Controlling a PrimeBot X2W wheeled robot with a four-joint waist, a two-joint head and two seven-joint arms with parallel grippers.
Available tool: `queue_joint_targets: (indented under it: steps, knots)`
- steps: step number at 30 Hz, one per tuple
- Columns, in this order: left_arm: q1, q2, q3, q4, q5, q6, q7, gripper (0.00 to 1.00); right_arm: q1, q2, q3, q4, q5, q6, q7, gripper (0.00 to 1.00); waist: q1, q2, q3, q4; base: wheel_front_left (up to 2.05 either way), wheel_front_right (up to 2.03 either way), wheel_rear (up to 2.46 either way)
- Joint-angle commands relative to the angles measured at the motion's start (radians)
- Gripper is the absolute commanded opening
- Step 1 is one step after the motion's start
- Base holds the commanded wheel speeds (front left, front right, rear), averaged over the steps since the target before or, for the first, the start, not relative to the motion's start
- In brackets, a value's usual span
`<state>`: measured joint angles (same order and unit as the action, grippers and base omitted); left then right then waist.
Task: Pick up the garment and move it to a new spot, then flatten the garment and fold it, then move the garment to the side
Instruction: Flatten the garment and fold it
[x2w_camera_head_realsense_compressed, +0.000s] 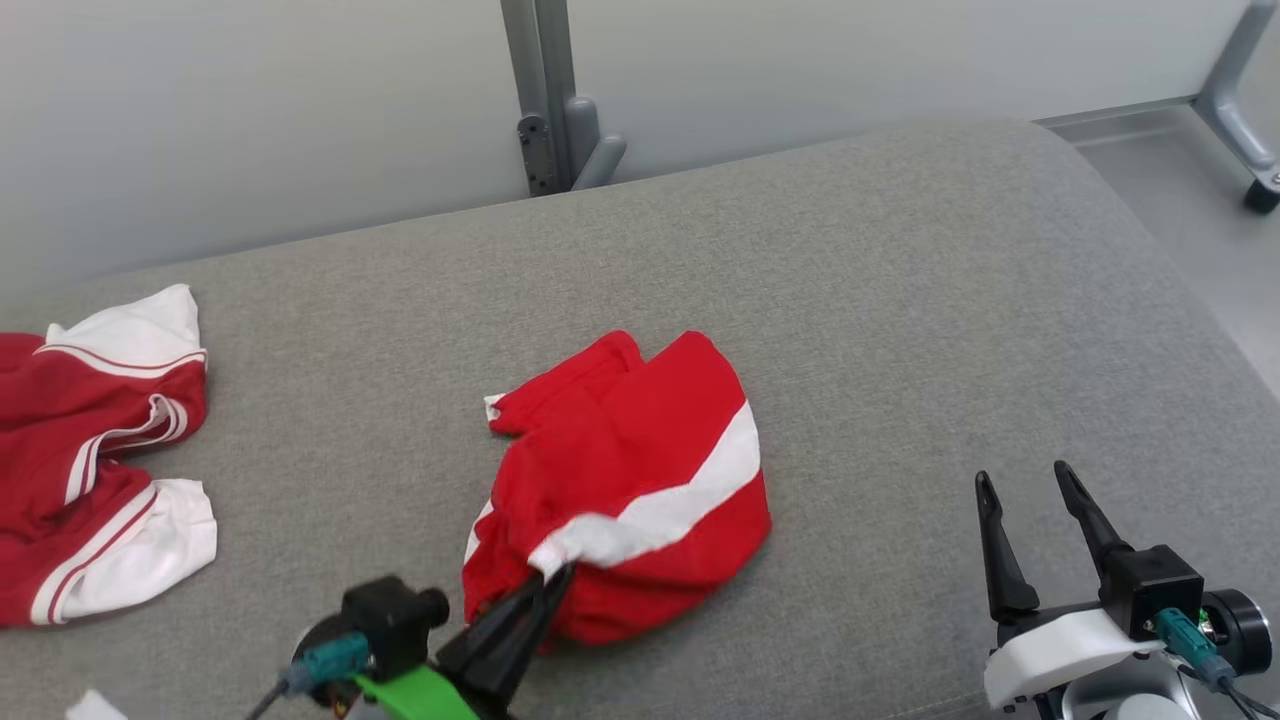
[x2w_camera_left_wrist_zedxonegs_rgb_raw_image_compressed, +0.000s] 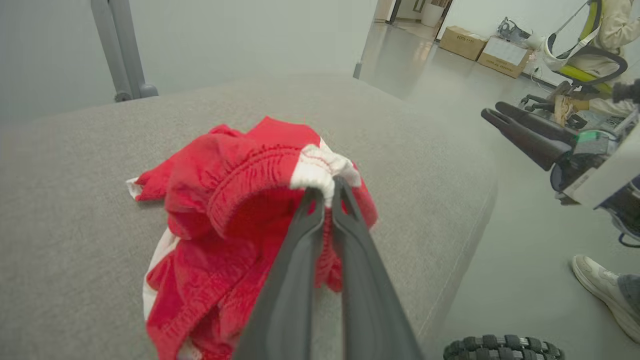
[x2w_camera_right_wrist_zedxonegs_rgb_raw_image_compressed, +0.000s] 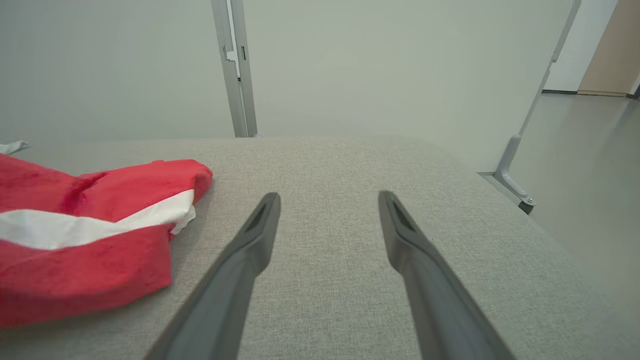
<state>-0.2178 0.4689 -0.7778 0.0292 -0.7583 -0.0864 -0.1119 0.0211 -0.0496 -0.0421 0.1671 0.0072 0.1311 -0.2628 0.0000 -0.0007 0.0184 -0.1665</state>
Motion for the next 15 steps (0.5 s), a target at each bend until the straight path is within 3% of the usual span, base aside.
queue_joint_targets:
  steps: [1, 8, 15]
  knots:
    - [0.053, 0.020, -0.007, 0.009, -0.012, 0.008, -0.015, 0.00, 0.011, -0.002, -0.002, 0.003, 0.006, -0.001, -0.003, 1.00, 0.0000, 0.0007, -0.001, 0.035, 0.00, 0.00, 0.00]
    - [0.188, 0.043, 0.010, 0.155, -0.040, 0.017, -0.105, 0.00, 0.001, -0.002, 0.004, 0.011, -0.006, -0.001, -0.003, 1.00, 0.0000, 0.0007, -0.004, 0.108, 0.00, 0.00, 0.00]
    - [0.216, 0.019, 0.052, 0.298, -0.031, -0.002, -0.147, 0.00, 0.002, -0.002, 0.006, 0.019, -0.015, -0.001, -0.003, 1.00, 0.0000, 0.0007, -0.016, 0.152, 0.00, 0.00, 0.00]
